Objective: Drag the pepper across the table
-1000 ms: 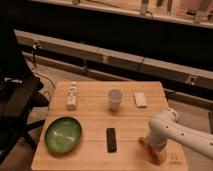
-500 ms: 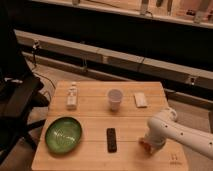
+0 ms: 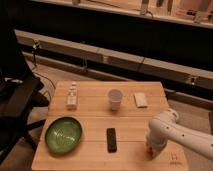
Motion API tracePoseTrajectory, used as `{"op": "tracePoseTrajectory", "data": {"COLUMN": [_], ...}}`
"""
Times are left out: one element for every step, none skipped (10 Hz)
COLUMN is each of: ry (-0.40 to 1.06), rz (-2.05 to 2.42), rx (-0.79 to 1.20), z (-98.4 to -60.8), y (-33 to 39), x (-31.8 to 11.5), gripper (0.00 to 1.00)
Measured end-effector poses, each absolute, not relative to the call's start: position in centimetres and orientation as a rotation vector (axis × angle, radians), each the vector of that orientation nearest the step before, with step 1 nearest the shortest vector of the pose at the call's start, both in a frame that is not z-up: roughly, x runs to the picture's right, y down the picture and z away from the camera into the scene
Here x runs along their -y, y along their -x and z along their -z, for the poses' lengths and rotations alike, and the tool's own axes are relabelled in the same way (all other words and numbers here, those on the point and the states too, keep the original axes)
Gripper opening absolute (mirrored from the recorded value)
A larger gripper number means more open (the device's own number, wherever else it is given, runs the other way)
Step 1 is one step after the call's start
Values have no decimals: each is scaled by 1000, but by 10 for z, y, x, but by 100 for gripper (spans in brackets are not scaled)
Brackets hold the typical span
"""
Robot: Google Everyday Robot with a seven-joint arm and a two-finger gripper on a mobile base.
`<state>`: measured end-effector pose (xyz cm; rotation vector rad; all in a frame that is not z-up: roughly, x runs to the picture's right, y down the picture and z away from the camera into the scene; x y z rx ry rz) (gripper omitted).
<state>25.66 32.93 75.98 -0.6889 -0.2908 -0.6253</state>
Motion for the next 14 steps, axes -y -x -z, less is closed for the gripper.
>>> {"op": "tracePoseTrajectory", "data": {"ry": [671, 670, 669, 708, 749, 765, 746, 701, 685, 682, 683, 711, 719, 723], "rz": [632, 639, 632, 617, 613, 610, 615, 617, 619, 623, 628, 626, 630, 628], "rx": [297, 296, 296, 279, 262, 261, 265, 282, 287, 288, 288, 277, 276, 272], "z": [-761, -762, -762, -762, -764, -765, -766, -767, -768, -768, -770, -770, -772, -772], "y": [-256, -255, -256, -256, -257, -255, -260, -261, -260, -261, -259, -259, -257, -259], "x": [-328, -326, -326, -325, -322, -319, -319, -317, -316, -314, -312, -310, -308, -307], "gripper": [0, 0, 0, 0, 0, 0, 0, 0, 0, 0, 0, 0, 0, 0]}}
